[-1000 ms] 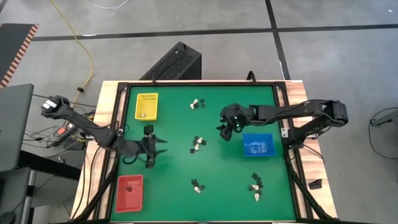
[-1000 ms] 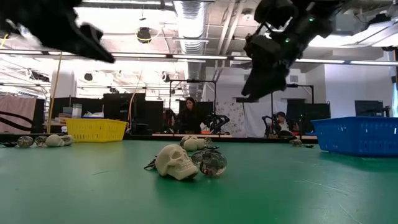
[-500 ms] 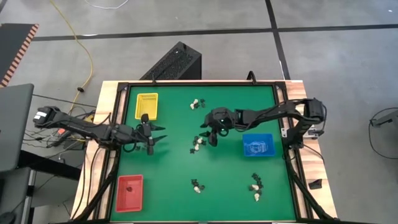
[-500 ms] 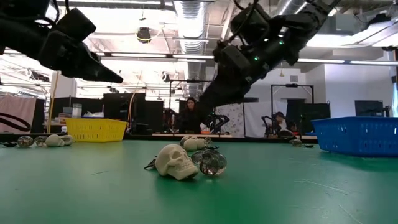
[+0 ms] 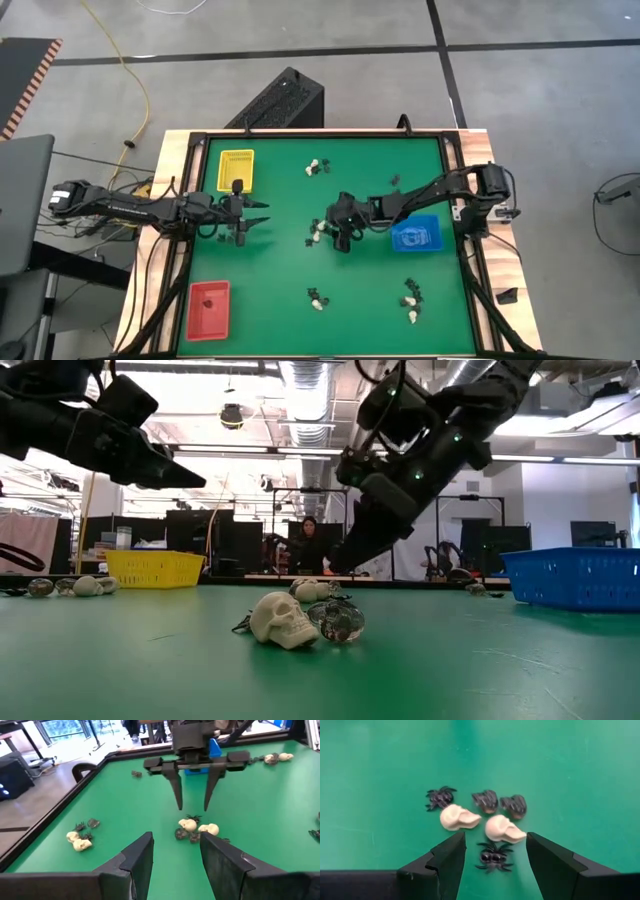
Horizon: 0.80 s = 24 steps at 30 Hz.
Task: Sort Halloween decoration
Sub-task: Put the black spider toy into the blue bin
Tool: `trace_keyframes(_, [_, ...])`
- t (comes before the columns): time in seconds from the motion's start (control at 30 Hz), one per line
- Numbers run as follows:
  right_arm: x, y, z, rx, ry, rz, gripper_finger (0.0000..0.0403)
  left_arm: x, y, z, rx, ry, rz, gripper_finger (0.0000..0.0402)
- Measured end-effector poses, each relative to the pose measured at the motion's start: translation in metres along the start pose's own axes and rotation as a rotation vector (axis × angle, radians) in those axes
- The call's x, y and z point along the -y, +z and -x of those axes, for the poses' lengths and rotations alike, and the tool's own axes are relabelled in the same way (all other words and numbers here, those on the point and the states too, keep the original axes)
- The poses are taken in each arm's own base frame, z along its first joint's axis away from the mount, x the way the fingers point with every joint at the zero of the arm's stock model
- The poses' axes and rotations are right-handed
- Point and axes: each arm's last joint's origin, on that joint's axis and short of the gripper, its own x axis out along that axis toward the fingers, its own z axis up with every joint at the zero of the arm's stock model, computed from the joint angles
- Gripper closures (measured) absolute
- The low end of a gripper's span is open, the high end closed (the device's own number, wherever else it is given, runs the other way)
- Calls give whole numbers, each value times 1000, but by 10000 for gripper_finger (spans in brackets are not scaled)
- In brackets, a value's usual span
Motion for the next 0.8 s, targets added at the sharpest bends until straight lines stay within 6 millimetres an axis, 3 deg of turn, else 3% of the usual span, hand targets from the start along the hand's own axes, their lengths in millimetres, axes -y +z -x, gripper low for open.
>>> trace_keyframes(0.13, [-8,-2,0,-2,-15,17,164,-1,-1,0,-3,-18,7,249])
trace_keyframes(0.5, [-11,-24,-29,-62,-95,20,164,-1,-2,0,-14,-22,22,249])
trace_keyframes(0.8, [-10,-27,-29,-89,-104,10,188,-1,-2,0,-13,-22,25,249])
